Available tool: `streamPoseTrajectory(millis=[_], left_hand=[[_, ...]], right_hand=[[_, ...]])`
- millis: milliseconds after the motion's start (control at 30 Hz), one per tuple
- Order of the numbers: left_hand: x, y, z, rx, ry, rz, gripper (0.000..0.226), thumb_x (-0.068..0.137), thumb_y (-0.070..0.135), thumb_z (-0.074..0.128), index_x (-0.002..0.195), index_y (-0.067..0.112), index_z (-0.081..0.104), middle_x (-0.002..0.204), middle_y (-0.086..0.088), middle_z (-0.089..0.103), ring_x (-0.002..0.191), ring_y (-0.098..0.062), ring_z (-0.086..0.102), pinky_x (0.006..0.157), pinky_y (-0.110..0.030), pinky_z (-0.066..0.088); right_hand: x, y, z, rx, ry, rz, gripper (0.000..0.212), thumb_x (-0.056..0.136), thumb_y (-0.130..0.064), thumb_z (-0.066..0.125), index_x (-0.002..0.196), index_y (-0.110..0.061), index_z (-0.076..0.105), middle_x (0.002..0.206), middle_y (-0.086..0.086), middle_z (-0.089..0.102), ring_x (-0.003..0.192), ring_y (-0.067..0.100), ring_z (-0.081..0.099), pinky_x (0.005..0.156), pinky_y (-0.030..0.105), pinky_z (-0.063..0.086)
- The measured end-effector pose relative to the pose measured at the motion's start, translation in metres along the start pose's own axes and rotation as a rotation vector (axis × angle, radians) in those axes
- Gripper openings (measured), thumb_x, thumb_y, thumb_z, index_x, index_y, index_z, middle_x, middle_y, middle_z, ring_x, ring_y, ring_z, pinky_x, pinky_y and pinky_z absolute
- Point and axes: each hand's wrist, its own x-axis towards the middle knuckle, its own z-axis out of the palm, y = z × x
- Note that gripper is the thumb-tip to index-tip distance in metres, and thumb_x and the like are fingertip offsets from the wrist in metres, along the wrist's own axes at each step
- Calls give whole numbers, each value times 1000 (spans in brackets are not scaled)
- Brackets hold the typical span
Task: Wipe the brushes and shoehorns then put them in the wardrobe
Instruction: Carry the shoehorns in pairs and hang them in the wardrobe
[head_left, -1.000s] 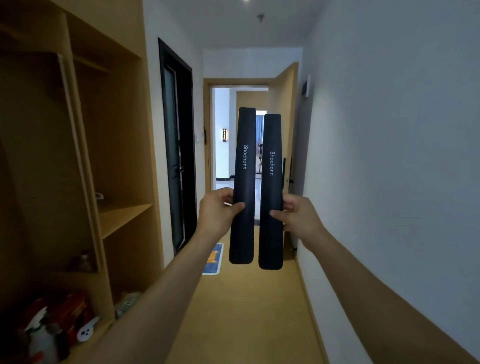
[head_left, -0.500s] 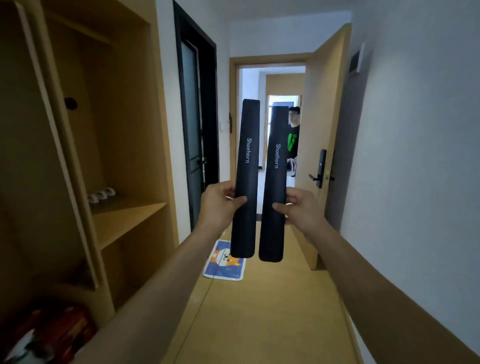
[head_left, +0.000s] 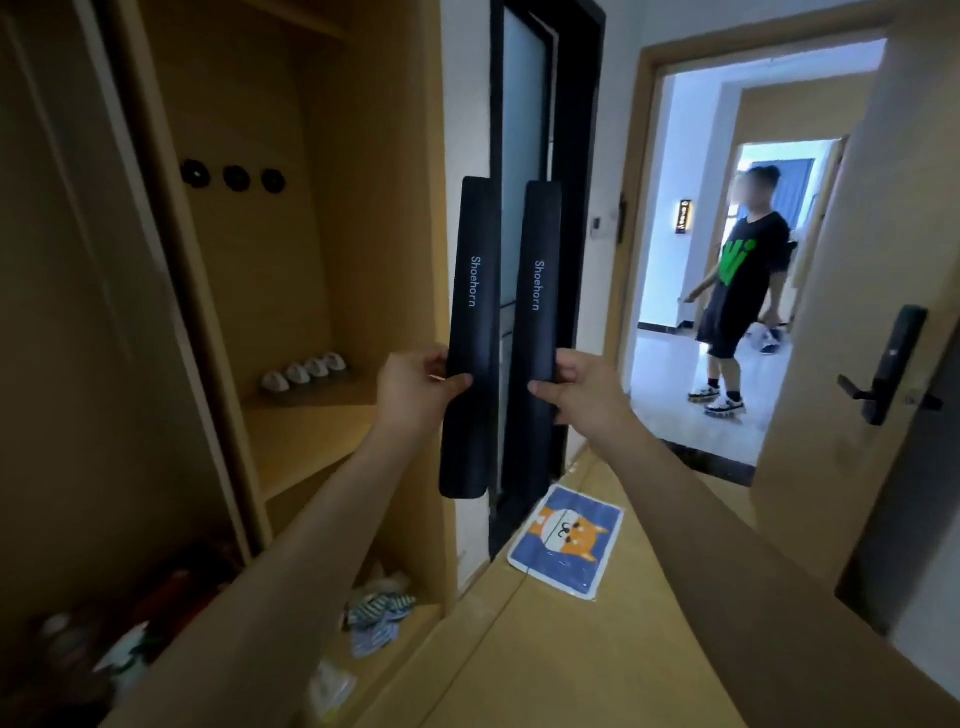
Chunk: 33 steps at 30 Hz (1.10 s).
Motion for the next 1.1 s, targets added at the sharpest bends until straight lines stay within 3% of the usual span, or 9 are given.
streamPoseTrajectory(millis=[100, 233, 367, 533, 733, 800, 967, 1100], left_hand=[[31, -25, -3, 16, 71, -24, 20, 83, 12, 76, 102, 13, 72, 95, -3, 73, 88, -21, 71, 79, -47, 60], [75, -60, -9, 36, 150, -35, 19, 82, 12, 76, 101, 15, 72, 92, 1, 74, 87, -15, 71, 78, -44, 60], [132, -101, -20, 49, 199, -42, 14, 83, 13, 75, 93, 24, 72, 87, 8, 73, 83, -8, 70, 77, -41, 61], [230, -144, -38, 110, 254, -8, 15, 83, 18, 76, 90, 29, 71, 86, 14, 72, 81, 1, 67, 79, -33, 60], [327, -182, -63, 133, 298, 4, 36, 84, 18, 76, 70, 49, 61, 76, 43, 60, 67, 12, 63, 55, -15, 49], [349, -197, -72, 138, 316, -2, 38, 84, 18, 75, 71, 52, 65, 77, 34, 66, 59, 5, 64, 48, -11, 44], [390, -234, -100, 167, 415, -54, 26, 84, 14, 75, 81, 39, 65, 83, 17, 70, 79, 5, 67, 66, -10, 50], [411, -258, -128, 203, 487, -124, 18, 87, 16, 71, 90, 32, 67, 92, 11, 71, 81, 3, 67, 71, -17, 51]], right_hand=[[44, 24, 16, 8, -66, 9, 28, 86, 3, 71, 96, -22, 73, 92, 4, 76, 86, 22, 73, 70, 38, 61], [108, 54, 44, 30, -131, -3, 26, 86, 3, 71, 108, -11, 72, 101, 13, 75, 92, 32, 73, 76, 52, 61], [173, 79, 77, 47, -190, -12, 26, 87, 1, 71, 107, -15, 74, 97, 6, 77, 91, 28, 74, 73, 44, 63], [274, 92, 114, 27, -233, -16, 28, 88, 0, 70, 110, -17, 72, 102, 4, 75, 97, 26, 72, 79, 47, 62], [386, 108, 167, 49, -257, -46, 30, 89, -3, 71, 115, -17, 70, 105, 2, 75, 99, 22, 70, 81, 47, 62], [413, 117, 188, 61, -283, -46, 30, 90, -6, 71, 118, -16, 69, 110, 3, 74, 103, 21, 69, 82, 46, 61], [472, 134, 244, 88, -389, -67, 28, 91, -4, 69, 117, -16, 69, 113, 4, 72, 111, 24, 66, 88, 51, 58], [510, 142, 291, 138, -511, -101, 31, 91, -1, 67, 118, -15, 68, 113, 3, 71, 110, 22, 66, 90, 52, 58]])
